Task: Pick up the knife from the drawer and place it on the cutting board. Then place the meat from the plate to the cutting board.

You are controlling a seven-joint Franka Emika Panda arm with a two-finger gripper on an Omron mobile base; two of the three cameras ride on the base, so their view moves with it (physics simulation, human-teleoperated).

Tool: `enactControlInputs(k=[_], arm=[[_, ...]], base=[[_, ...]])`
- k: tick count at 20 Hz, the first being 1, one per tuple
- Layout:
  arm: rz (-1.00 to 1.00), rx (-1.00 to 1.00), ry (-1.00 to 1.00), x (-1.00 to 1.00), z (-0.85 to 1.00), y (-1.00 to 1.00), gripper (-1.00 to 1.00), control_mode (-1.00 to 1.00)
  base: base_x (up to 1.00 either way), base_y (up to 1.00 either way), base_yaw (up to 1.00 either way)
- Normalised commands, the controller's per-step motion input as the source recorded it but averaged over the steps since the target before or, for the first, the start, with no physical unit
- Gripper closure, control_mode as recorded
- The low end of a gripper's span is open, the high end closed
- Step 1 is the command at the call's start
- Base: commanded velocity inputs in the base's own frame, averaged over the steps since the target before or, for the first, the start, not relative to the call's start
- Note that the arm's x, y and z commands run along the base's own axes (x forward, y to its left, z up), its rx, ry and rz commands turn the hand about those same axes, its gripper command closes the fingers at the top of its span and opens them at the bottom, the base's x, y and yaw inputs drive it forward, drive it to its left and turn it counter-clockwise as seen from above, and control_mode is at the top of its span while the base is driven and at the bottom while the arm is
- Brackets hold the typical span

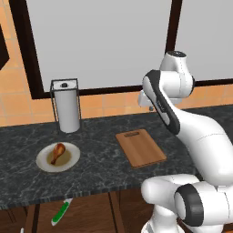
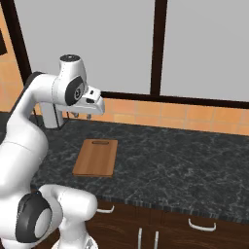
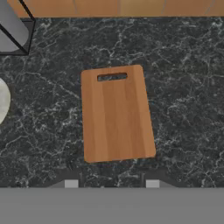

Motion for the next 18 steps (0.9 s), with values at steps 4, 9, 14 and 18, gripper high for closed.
enactControlInputs(k=[4,9,14,18], arm=[[0.0,0.0,-0.04,-0.42,-0.09,0.15,-1.0,-1.0],[0.0,0.0,0.01,-0.54,-0.63,1.0,-1.0,-1.0],[0.0,0.0,0.0,-0.29,-0.78,1.0,-1.0,-1.0],[0.0,0.02,0.0,-0.1,-0.88,1.0,-1.0,-1.0]], base=[[0.0,0.0,0.0],[0.0,0.0,0.0],[0.0,0.0,0.0],[0.0,0.0,0.0]])
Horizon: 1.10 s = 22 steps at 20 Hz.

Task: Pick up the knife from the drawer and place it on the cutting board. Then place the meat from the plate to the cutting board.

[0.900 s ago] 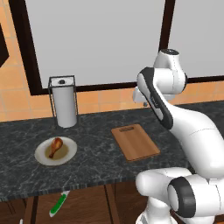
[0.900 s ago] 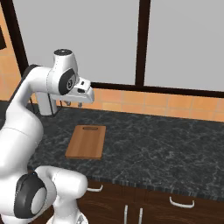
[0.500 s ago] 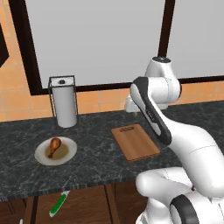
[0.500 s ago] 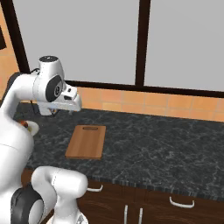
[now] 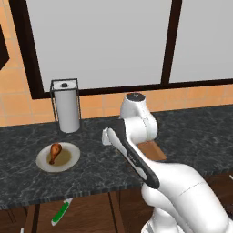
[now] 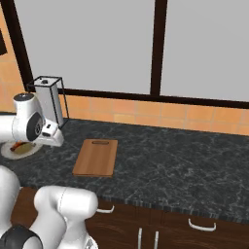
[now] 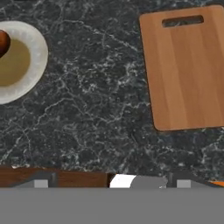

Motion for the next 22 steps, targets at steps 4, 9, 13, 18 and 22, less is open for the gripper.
enactControlInputs(k=[4,9,13,18,22], arm=[[0.0,0.0,0.11,0.0,-1.0,1.0,-1.0,-1.0],[0.0,0.01,0.15,-0.04,-0.91,1.0,-1.0,-1.0],[-0.01,0.02,0.03,-0.66,-0.14,1.0,-1.0,-1.0],[0.0,-0.05,0.23,-0.14,-0.59,0.94,-1.0,-1.0],[0.0,-0.02,0.23,-0.1,-0.57,0.52,-1.0,-1.0]], base=[[0.0,0.0,0.0],[0.0,0.0,0.0],[0.0,0.0,0.0],[0.0,0.0,0.0],[0.0,0.0,0.0]])
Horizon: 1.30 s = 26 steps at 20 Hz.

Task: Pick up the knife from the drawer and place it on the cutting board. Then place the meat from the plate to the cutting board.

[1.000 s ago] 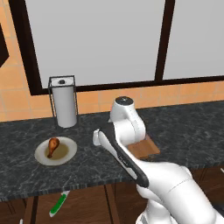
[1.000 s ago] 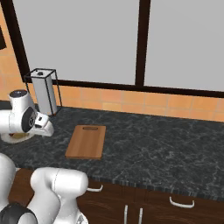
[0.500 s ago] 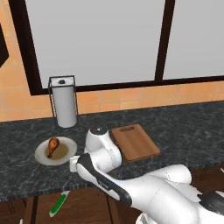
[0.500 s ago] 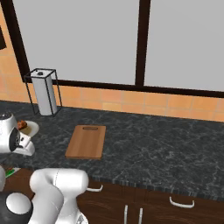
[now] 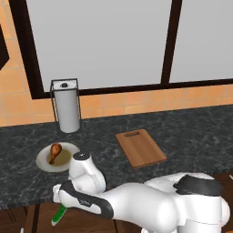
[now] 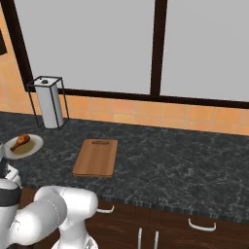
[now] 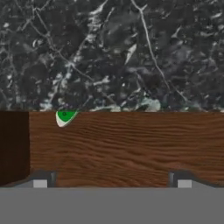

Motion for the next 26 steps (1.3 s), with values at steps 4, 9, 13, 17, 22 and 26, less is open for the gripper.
enactControlInputs(k=[4,9,13,17,22,26], arm=[[0.0,-0.01,0.09,-0.47,-0.54,0.51,-1.0,-1.0],[0.0,-0.06,0.01,-0.73,-0.75,0.17,-1.0,-1.0],[0.0,-0.04,0.05,-0.56,-0.64,0.13,-1.0,-1.0],[0.0,0.0,0.16,-0.51,-0.34,0.12,-1.0,-1.0],[0.0,0.0,0.19,-0.81,-0.21,0.29,-1.0,-1.0],[0.0,0.0,0.15,-1.0,-0.19,0.42,-1.0,-1.0]], base=[[0.0,0.0,0.0],[0.0,0.0,0.0],[0.0,0.0,0.0],[0.0,0.0,0.0],[0.0,0.0,0.0],[0.0,0.0,0.0]])
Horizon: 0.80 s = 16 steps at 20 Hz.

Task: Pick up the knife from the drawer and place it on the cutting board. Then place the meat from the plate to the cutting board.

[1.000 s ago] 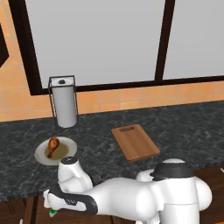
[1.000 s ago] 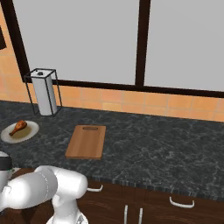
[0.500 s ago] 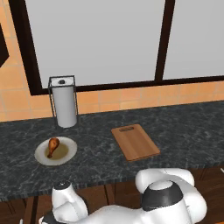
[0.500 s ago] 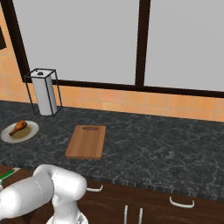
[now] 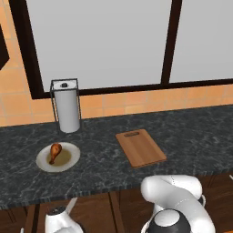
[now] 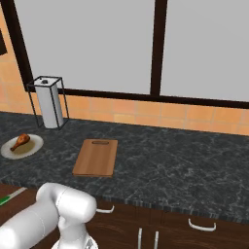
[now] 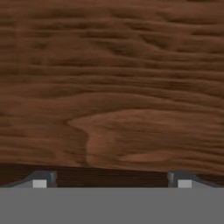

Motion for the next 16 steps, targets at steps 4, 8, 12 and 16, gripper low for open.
enactControlInputs(k=[4,8,12,16], arm=[[0.0,0.0,0.07,-1.0,-0.02,0.47,-1.0,-1.0],[0.0,-0.02,0.02,-1.0,0.06,0.58,-1.0,-1.0],[0.0,-0.11,-0.03,-0.81,0.59,0.32,-1.0,-1.0],[-0.01,-0.19,0.01,0.34,0.88,0.03,-1.0,-1.0]], base=[[0.0,0.0,0.0],[0.0,0.0,0.0],[0.0,0.0,0.0],[0.0,0.0,0.0]])
